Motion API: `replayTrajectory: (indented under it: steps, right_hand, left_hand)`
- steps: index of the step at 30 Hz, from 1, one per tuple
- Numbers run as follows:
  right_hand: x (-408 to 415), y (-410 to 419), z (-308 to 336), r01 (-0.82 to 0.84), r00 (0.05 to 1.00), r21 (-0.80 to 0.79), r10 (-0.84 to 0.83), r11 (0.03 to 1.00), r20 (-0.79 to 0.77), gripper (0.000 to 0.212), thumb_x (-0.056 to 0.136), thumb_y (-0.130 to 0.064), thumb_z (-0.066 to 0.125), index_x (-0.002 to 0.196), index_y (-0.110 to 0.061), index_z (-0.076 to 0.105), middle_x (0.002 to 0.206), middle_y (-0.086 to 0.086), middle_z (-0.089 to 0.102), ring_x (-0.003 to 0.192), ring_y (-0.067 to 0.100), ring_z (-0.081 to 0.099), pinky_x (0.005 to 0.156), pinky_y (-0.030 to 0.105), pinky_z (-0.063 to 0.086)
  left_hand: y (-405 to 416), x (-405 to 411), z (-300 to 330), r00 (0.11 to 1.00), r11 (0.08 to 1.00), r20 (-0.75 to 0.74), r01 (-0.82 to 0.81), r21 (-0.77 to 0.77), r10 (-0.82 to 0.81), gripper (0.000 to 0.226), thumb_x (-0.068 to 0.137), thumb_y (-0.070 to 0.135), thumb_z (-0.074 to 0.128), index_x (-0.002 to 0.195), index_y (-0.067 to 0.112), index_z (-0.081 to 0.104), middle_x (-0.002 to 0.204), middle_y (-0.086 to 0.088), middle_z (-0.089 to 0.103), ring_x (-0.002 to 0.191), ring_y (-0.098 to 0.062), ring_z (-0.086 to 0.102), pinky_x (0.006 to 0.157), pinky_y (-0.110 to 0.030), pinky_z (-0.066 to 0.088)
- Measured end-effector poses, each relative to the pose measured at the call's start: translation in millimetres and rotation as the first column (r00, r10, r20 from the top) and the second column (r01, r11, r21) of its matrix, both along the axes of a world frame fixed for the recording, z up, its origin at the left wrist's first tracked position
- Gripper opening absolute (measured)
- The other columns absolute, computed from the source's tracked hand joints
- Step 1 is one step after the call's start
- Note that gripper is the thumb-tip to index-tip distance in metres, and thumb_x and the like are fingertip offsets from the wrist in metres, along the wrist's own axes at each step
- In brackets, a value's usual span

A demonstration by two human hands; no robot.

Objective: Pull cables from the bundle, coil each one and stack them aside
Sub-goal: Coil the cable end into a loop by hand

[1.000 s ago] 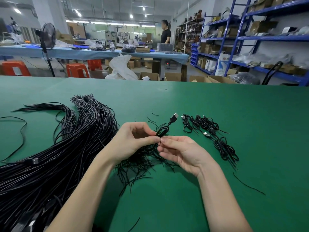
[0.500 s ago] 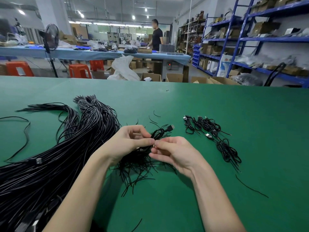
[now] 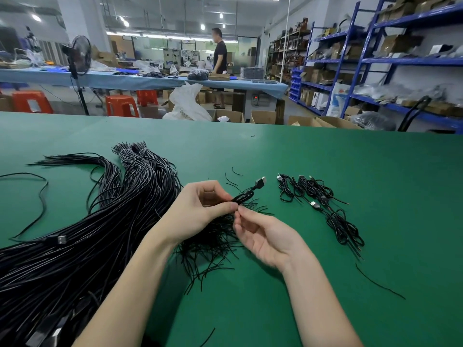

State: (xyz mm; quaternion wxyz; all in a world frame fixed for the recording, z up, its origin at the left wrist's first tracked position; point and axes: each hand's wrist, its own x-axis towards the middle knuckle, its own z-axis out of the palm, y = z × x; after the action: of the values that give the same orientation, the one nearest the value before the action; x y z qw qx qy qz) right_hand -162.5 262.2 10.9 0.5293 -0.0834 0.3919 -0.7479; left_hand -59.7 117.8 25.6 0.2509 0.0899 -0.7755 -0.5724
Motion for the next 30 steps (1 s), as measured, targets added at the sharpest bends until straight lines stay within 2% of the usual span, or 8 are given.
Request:
replayTrajectory:
  steps: [8, 12, 15, 17, 19, 21, 24, 30]
  right_hand:
    - [2, -11, -10, 0.197, 0.875, -0.027, -0.188, 0.98, -0.446, 0.011, 0.089, 0.003, 0.07, 0.083, -0.005, 0.065, 0.075, 0.007, 0.07, 0.066, 0.013, 0.063, 0.067, 0.022, 0.056]
    - [5, -15, -22, 0.37, 0.305, -0.182, -0.304, 0.911, -0.902, 0.019, 0.089, -0.005, 0.073, 0.077, -0.016, 0.062, 0.072, -0.002, 0.068, 0.068, 0.012, 0.061, 0.067, 0.025, 0.053]
    - [3, -13, -33, 0.301, -0.241, -0.382, -0.318, 0.874, -0.917, 0.016, 0.089, -0.002, 0.066, 0.081, -0.013, 0.057, 0.081, -0.002, 0.06, 0.079, 0.016, 0.058, 0.072, 0.03, 0.049]
    - [3, -14, -37, 0.3, -0.336, -0.43, -0.328, 0.851, -0.883, 0.014, 0.09, -0.002, 0.066, 0.083, -0.011, 0.058, 0.083, -0.002, 0.059, 0.081, 0.018, 0.057, 0.072, 0.032, 0.049]
    - [5, -16, -37, 0.37, -0.176, -0.357, -0.312, 0.858, -0.933, 0.012, 0.091, -0.01, 0.069, 0.084, -0.015, 0.061, 0.081, -0.007, 0.063, 0.077, 0.014, 0.06, 0.069, 0.028, 0.051]
    - [8, -16, -28, 0.409, 0.285, -0.196, -0.329, 0.891, -0.9, 0.012, 0.088, -0.022, 0.077, 0.089, -0.018, 0.066, 0.084, -0.01, 0.07, 0.072, 0.009, 0.064, 0.064, 0.024, 0.054]
    - [9, -14, -13, 0.217, 0.887, 0.039, -0.18, 0.976, -0.426, 0.047, 0.085, -0.055, 0.069, 0.107, -0.013, 0.068, 0.097, 0.001, 0.076, 0.073, 0.015, 0.067, 0.057, 0.026, 0.053]
    - [11, -13, 1, 0.122, 0.988, 0.124, -0.109, 0.985, -0.107, 0.027, 0.092, -0.039, 0.07, 0.092, -0.011, 0.072, 0.076, 0.001, 0.072, 0.052, 0.009, 0.058, 0.036, 0.014, 0.037]
  left_hand:
    - [1, 2, 9, 0.987, 0.989, 0.12, -0.115, 0.088, 0.104, 0.014, 0.077, 0.012, 0.085, 0.073, 0.015, 0.072, 0.083, -0.011, 0.076, 0.073, -0.011, 0.067, 0.073, -0.016, 0.051]
    - [2, -4, 15, 0.945, 0.957, 0.256, -0.247, 0.155, 0.202, 0.013, 0.075, 0.013, 0.085, 0.069, 0.014, 0.074, 0.062, 0.002, 0.068, 0.047, -0.003, 0.054, 0.046, -0.011, 0.04]
    - [2, -5, 14, 0.927, 0.941, 0.337, -0.248, 0.232, 0.161, 0.009, 0.077, 0.014, 0.083, 0.073, 0.015, 0.075, 0.054, 0.006, 0.062, 0.043, -0.003, 0.048, 0.043, -0.011, 0.037]
    - [0, -4, 12, 0.937, 0.945, 0.312, -0.235, 0.23, 0.157, 0.01, 0.078, 0.014, 0.084, 0.077, 0.011, 0.075, 0.054, 0.005, 0.061, 0.042, -0.003, 0.048, 0.042, -0.012, 0.037]
    - [-2, -1, 10, 0.955, 0.959, 0.244, -0.217, 0.181, 0.17, 0.012, 0.078, 0.014, 0.085, 0.077, 0.01, 0.073, 0.06, 0.004, 0.065, 0.047, -0.002, 0.052, 0.047, -0.01, 0.04]
    - [-2, 0, 9, 0.982, 0.972, 0.129, -0.157, 0.175, 0.136, 0.014, 0.079, 0.012, 0.084, 0.077, 0.011, 0.07, 0.068, 0.003, 0.07, 0.057, -0.002, 0.058, 0.057, -0.01, 0.044]
    - [-1, 1, 7, 0.994, 0.98, -0.03, -0.1, 0.172, 0.106, 0.014, 0.079, 0.012, 0.082, 0.078, 0.014, 0.069, 0.078, 0.0, 0.072, 0.071, -0.007, 0.063, 0.07, -0.013, 0.05]
    - [3, -2, 0, 0.984, 0.988, -0.143, -0.092, 0.123, 0.109, 0.014, 0.075, 0.015, 0.084, 0.075, 0.022, 0.072, 0.089, -0.001, 0.076, 0.086, -0.01, 0.07, 0.08, -0.018, 0.053]
